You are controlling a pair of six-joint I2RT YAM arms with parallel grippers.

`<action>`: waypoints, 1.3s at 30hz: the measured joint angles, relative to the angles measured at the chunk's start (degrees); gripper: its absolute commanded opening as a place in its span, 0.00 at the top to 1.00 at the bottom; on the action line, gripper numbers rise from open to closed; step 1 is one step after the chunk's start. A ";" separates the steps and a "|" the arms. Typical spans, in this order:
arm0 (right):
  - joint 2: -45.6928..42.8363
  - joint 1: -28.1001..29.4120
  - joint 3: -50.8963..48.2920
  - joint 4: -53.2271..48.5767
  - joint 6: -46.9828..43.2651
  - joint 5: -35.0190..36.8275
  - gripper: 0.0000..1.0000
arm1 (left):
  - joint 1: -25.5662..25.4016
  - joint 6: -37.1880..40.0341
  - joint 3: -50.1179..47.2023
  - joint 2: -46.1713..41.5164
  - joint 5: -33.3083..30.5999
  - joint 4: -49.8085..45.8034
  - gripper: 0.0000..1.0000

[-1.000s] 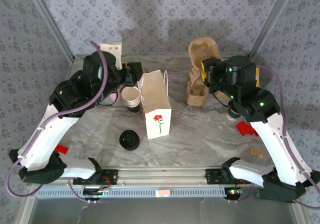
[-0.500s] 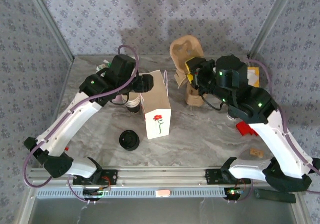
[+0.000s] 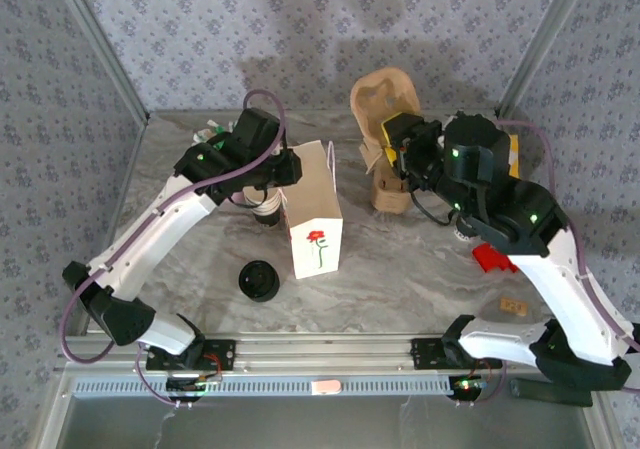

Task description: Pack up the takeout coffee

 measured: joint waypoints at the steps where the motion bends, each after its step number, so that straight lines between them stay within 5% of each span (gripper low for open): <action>1: -0.46 -0.20 0.00 -0.02 -0.35 0.04 0.68 | -0.20 -1.55 0.57 0.00 0.28 0.00 0.89; 11: -3.98 -4.92 -2.01 0.24 -1.97 -0.07 0.67 | -3.93 -15.93 2.86 -0.02 0.42 2.29 1.00; 39: -10.08 -15.76 -5.60 0.42 -1.95 -8.22 0.66 | -16.81 -41.05 -3.23 0.00 -12.41 19.45 1.00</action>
